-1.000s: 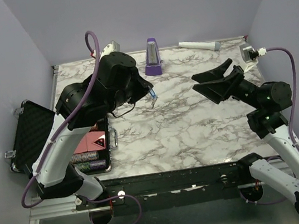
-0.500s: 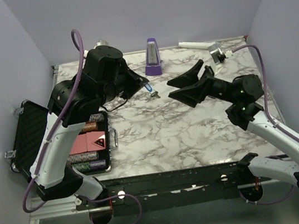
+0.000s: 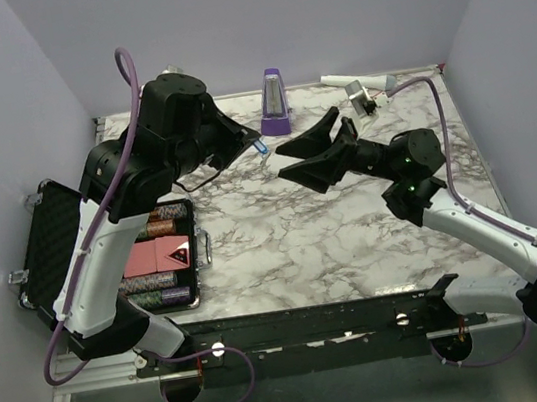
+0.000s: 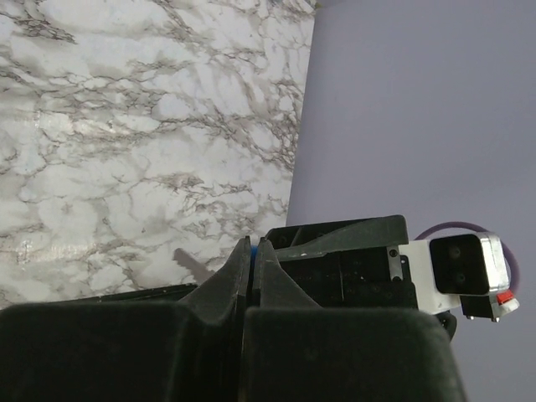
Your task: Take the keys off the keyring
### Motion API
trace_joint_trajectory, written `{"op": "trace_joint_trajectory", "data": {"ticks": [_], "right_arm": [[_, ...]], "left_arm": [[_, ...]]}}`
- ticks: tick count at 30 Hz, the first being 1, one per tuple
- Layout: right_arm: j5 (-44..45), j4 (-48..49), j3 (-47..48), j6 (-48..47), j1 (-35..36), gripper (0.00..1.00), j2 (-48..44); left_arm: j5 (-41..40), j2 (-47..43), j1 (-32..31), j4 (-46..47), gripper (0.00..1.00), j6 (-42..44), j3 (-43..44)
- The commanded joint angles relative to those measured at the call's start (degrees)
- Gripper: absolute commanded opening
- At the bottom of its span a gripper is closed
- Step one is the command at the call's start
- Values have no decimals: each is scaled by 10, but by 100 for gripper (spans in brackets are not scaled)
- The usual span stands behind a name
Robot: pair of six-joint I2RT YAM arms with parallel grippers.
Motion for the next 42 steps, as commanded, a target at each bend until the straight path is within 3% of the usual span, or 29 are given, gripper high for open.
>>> {"op": "trace_joint_trajectory", "data": {"ticks": [1, 20, 30, 42], "right_arm": [[14, 38, 22, -25, 11, 69, 17], [4, 87, 56, -9, 22, 59, 79], [-2, 93, 65, -6, 26, 41, 93], [7, 93, 65, -7, 26, 32, 94]], "left_arm": [[28, -16, 13, 15, 0, -1, 6], [54, -15, 37, 35, 0, 14, 2], [58, -16, 44, 39, 0, 16, 0], [57, -21, 45, 52, 0, 13, -17]]}}
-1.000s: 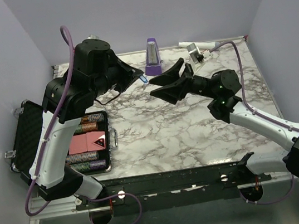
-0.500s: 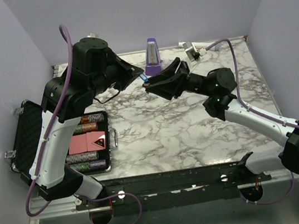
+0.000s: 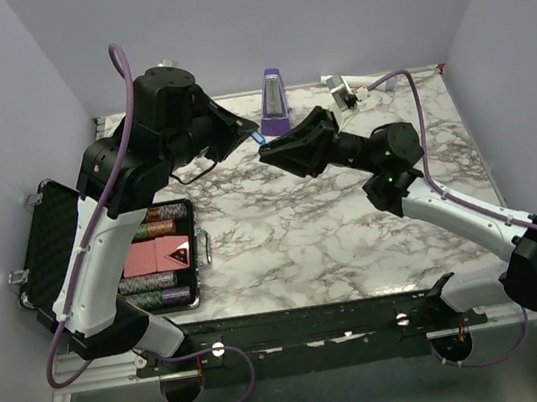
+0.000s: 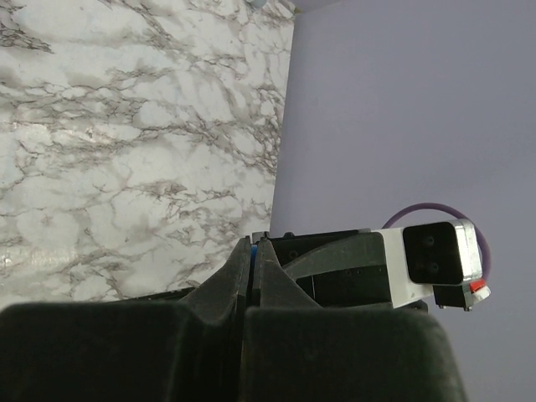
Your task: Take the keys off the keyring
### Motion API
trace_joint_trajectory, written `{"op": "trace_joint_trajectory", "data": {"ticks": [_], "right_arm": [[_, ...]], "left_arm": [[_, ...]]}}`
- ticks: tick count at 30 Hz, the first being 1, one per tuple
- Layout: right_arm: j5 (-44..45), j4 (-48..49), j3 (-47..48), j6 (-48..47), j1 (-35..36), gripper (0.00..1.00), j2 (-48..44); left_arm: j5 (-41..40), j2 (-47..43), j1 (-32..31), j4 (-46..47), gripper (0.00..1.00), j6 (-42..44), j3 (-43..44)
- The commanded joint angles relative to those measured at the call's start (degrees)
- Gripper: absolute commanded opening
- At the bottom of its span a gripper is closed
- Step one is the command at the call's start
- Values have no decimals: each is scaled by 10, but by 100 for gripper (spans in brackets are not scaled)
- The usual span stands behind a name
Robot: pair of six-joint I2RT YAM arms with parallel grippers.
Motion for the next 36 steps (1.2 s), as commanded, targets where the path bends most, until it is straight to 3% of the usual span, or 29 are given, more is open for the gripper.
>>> {"op": "trace_joint_trajectory", "data": {"ticks": [1, 16, 25, 29, 32, 36], "right_arm": [[1, 23, 18, -4, 4, 31, 3], [-6, 19, 20, -1, 4, 4, 8], [-7, -4, 22, 1, 4, 1, -2], [-22, -67, 32, 3, 3, 1, -11], [-43, -152, 47, 6, 4, 1, -23], [-49, -288, 66, -1, 4, 1, -47]], "left_arm": [[12, -18, 3, 12, 0, 2, -6], [6, -32, 3, 19, 0, -1, -22], [4, -61, 3, 44, 0, 6, -65], [2, -80, 3, 46, 34, 36, -83], [-5, -102, 3, 36, 54, 63, -104], [5, -146, 7, 38, 65, 132, -152]]}}
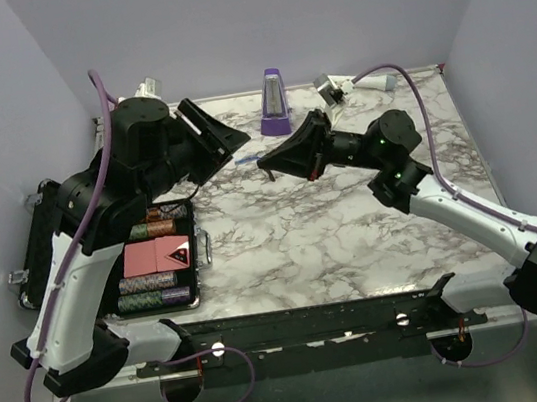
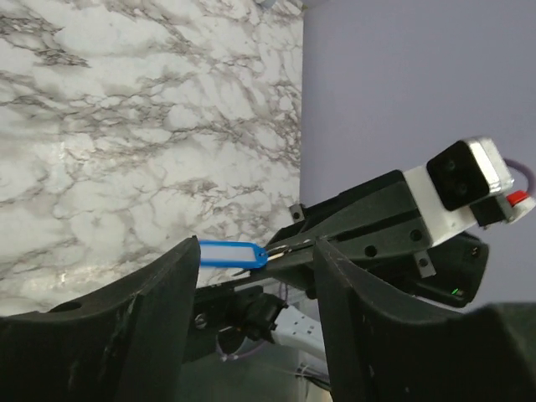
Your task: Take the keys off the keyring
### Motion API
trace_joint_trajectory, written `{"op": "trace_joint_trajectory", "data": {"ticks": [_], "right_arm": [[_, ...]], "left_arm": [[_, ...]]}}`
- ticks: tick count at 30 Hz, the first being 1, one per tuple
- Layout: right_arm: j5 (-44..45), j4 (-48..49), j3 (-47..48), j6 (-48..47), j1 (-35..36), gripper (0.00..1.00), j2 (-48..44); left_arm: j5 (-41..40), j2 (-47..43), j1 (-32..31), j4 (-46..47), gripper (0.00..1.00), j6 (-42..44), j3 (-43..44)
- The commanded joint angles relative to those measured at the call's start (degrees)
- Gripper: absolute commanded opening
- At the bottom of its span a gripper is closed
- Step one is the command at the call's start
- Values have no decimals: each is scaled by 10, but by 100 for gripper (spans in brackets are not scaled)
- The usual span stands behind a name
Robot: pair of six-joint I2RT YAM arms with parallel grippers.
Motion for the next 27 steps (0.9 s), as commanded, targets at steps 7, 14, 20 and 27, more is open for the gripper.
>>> {"op": "trace_joint_trajectory", "data": {"ticks": [7, 14, 20, 27], "right_arm": [[-88, -309, 67, 4, 4, 1, -54], [-217, -409, 119, 45, 4, 1, -18], [-247, -299, 105, 139, 3, 1, -40], [-262, -271, 115, 192, 5, 1, -61]], "left_arm": [[87, -132, 6, 66, 62, 227, -132], [201, -182, 8, 109, 61, 327, -157], [325, -183, 5, 156, 55, 317, -191], [358, -194, -14, 217, 43, 270, -232]]}}
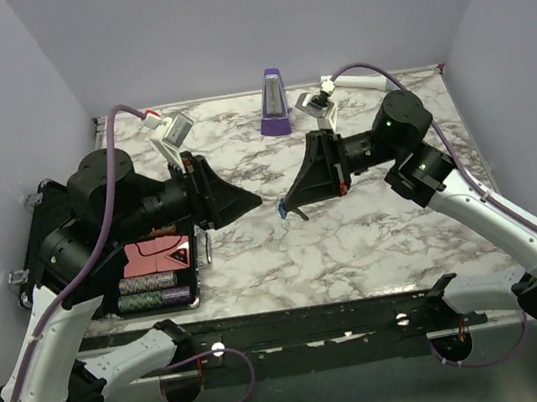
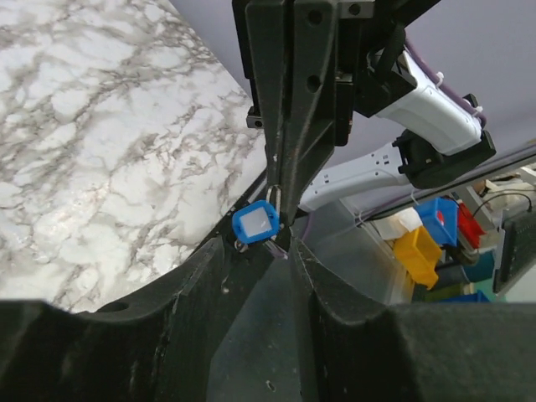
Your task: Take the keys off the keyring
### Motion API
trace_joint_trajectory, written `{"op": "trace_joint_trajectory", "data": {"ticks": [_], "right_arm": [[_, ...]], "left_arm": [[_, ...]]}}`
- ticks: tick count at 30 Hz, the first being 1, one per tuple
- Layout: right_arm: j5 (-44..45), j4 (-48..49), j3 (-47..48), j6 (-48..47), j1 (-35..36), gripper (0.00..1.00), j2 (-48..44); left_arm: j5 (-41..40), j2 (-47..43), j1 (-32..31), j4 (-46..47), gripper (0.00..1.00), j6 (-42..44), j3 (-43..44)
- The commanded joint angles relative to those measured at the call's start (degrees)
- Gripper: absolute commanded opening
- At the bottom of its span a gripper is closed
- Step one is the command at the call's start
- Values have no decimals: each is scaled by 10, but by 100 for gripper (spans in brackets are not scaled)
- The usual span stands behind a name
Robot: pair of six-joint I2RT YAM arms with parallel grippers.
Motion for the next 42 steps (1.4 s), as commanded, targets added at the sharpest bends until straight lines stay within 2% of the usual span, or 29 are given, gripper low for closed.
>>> {"op": "trace_joint_trajectory", "data": {"ticks": [1, 9, 22, 34, 39, 42], "right_arm": [[-33, 21, 16, 38, 5, 1, -25], [-16, -27, 32, 14, 6, 1, -42], [-3, -64, 48, -11, 7, 1, -53], [6, -65, 49, -16, 9, 1, -60], [9, -69, 48, -22, 9, 1, -63], [10, -70, 47, -24, 9, 1, -64]], "left_arm": [[52, -1, -19, 51, 43, -26, -10], [-2, 23, -80, 53, 37, -32, 16], [-76, 31, -131, 86, 23, -58, 3], [-82, 62, -153, 80, 20, -64, 25], [-91, 71, -161, 71, 0, -64, 34], [-86, 77, -165, 67, 0, -62, 41]]}}
